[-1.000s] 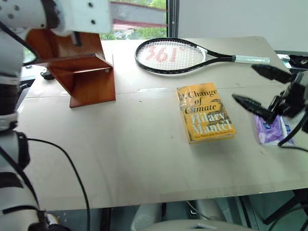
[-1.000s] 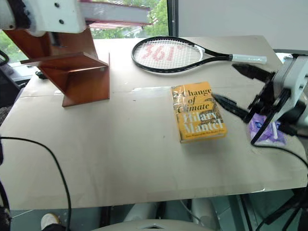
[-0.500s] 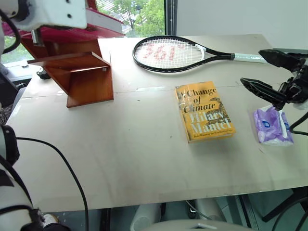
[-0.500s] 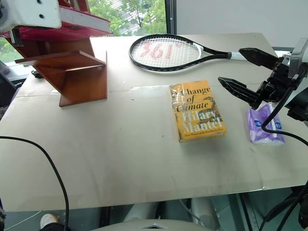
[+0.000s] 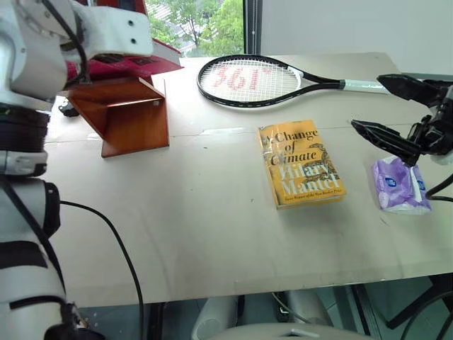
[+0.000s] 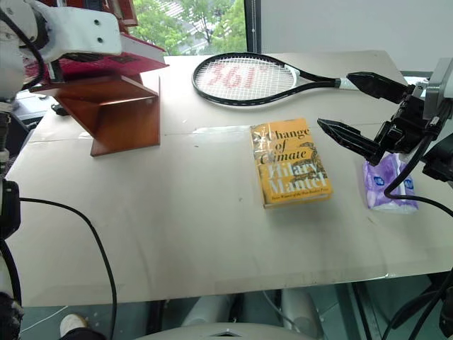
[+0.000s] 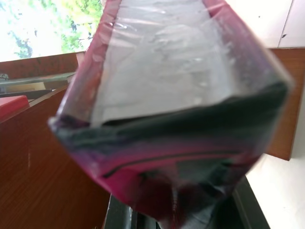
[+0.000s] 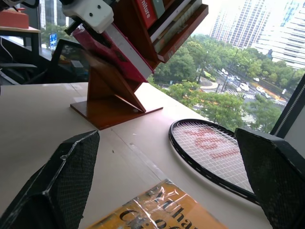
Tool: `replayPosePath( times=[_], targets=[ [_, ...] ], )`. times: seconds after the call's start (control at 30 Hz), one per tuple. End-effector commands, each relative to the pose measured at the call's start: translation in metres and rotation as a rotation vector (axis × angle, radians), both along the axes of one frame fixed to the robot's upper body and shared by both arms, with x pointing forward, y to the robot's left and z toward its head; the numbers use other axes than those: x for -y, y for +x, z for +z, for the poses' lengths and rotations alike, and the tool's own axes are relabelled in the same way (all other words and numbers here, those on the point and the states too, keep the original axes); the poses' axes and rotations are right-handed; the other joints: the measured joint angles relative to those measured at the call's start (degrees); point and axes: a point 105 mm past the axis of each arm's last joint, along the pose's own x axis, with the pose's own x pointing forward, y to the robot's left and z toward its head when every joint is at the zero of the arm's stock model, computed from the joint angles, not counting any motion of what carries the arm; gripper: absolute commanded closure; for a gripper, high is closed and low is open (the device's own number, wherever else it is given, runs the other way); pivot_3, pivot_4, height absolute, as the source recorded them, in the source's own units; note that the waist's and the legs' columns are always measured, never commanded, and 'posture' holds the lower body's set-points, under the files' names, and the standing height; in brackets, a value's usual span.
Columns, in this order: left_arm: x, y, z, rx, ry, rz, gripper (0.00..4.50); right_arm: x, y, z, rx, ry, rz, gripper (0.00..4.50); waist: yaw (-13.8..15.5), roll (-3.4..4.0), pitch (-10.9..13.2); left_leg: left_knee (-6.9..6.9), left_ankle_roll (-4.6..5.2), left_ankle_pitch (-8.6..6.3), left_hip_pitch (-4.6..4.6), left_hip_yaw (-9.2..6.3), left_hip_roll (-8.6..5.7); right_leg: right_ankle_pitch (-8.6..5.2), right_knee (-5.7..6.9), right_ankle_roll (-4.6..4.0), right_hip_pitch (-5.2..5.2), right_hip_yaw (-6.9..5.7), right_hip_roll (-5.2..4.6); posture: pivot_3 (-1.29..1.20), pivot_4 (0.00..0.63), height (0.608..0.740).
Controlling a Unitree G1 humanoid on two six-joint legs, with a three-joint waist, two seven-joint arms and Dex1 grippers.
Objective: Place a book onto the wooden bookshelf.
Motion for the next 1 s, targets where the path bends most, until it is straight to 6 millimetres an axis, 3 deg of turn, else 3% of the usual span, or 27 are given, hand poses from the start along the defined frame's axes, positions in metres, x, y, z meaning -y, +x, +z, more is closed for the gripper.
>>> replayPosePath(
  times=[0.03,0.27,0.37,0.53,0.63,0.83,0.9,1.0],
  targets=[
    [-0.016,0.017,-0.005,0.063,0.009,0.094,4.31,-0.001,-0.007,0.010,0.062,-0.020,0.012,0.01,0.03,0.11,-0.09,0.01,-0.04,0.03,0.05,0.01,0.00,0.00,0.07,0.00,0.02,0.02,0.00,0.00,0.150,0.740],
    [-0.012,0.034,-0.024,0.032,-0.038,0.124,4.31,-0.001,-0.008,0.010,0.052,-0.021,0.019,0.01,-0.17,0.32,-0.24,-0.07,-0.21,0.15,0.62,0.03,0.08,0.13,0.29,-0.16,0.46,0.01,0.06,0.00,0.150,0.740],
    [-0.010,0.034,-0.027,0.007,-0.043,0.108,2.97,0.000,-0.008,0.010,0.051,-0.027,0.016,0.01,-0.33,0.28,-0.21,-0.13,-0.21,0.15,0.90,0.07,0.10,0.12,0.28,-0.16,0.69,0.06,0.08,0.00,0.150,0.740],
    [0.003,0.021,-0.005,0.066,-0.097,0.029,0.74,0.002,-0.010,0.011,0.049,-0.035,0.013,0.01,-0.29,0.12,-0.19,-0.10,-0.13,0.10,0.55,0.08,0.12,0.12,-0.01,-0.15,0.44,0.09,0.11,0.00,0.150,0.740],
    [0.007,-0.003,0.008,0.068,-0.157,-0.029,0.74,0.003,-0.011,0.012,0.050,-0.037,0.009,0.01,-0.36,0.11,-0.18,-0.01,-0.12,0.09,-0.24,0.04,0.10,0.13,0.01,-0.15,-0.21,0.03,0.08,0.00,0.150,0.740],
    [0.028,-0.056,0.013,-0.025,-0.445,-0.181,0.74,0.007,-0.014,0.016,0.059,-0.022,0.011,0.01,-0.36,0.11,-0.17,0.01,-0.13,0.09,-0.49,-0.04,0.12,0.12,-0.16,-0.16,-0.31,-0.27,0.03,0.00,0.150,0.740],
    [0.039,-0.077,0.011,-0.072,-0.573,-0.297,0.74,0.007,-0.013,0.019,0.062,-0.011,0.015,0.01,-0.13,0.11,-0.17,0.02,-0.12,0.09,-0.47,-0.05,0.11,0.12,-0.33,-0.16,-0.27,-0.30,0.02,0.00,0.150,0.740],
    [0.049,-0.092,-0.001,-0.123,-0.698,-0.377,0.74,0.009,-0.015,0.025,0.077,0.005,0.022,0.01,-0.01,0.09,-0.17,0.05,-0.11,0.09,-0.32,-0.07,0.11,0.12,-0.22,-0.16,-0.14,-0.33,0.00,0.00,0.150,0.740]
  ],
)
